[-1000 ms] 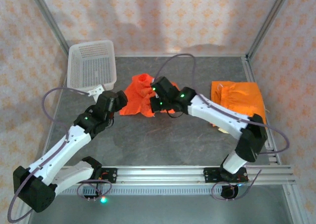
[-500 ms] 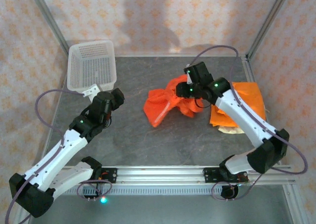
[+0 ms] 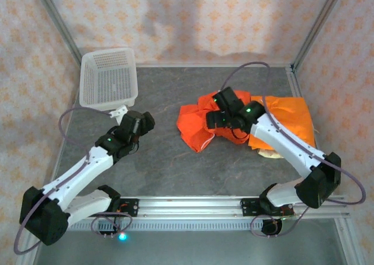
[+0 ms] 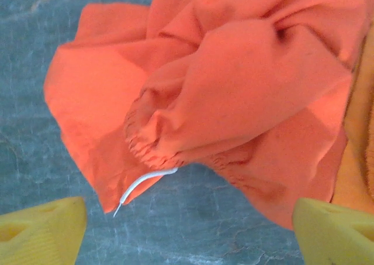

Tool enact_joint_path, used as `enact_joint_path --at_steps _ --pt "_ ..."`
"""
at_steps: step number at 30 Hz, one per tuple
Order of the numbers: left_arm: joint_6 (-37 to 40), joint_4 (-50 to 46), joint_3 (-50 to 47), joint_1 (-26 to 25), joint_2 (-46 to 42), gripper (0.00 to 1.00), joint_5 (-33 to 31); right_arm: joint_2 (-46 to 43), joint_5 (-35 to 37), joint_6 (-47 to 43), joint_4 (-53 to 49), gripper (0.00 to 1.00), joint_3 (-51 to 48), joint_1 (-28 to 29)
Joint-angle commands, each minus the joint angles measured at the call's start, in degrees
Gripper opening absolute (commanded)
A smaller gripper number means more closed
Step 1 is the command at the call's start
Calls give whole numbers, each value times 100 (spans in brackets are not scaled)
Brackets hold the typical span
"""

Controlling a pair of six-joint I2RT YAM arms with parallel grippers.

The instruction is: Fold and stack the shorts

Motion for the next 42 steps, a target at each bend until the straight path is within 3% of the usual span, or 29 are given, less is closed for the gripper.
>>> enact_joint_path --at_steps 1,5,8,12,16,25,30,34,38,42 --pt "-340 482 -73 -158 463 100 466 239 625 356 -132 90 -492 318" --pt "-412 959 274 -627 1283 97 981 380 1072 536 -58 86 -956 229" --pt "-324 1148 806 -1153 2105 94 1350 181 613 474 217 87 -1069 -125" --pt "-128 804 1571 -1627 3083 88 1390 100 469 -8 665 88 -1033 -204" --pt "-551 1379 1526 -1663 3596 82 1627 701 199 -145 534 88 -525 -123" --pt "-680 1244 2182 -1416 4562 70 1626 1769 -44 175 1022 85 -39 -149" --pt "-754 1166 2398 -1316 4931 51 1546 1955 -216 450 1473 67 -204 -669" --pt "-798 1176 2559 -1272 5124 27 1515 2178 -295 397 1462 36 -63 -773" --pt "-747 1121 2709 -1211 4984 3 1314 2024 -601 360 1409 19 107 -776" --pt "-618 996 2717 -1017 4393 0 1026 1530 -697 198 1159 7 383 -771"
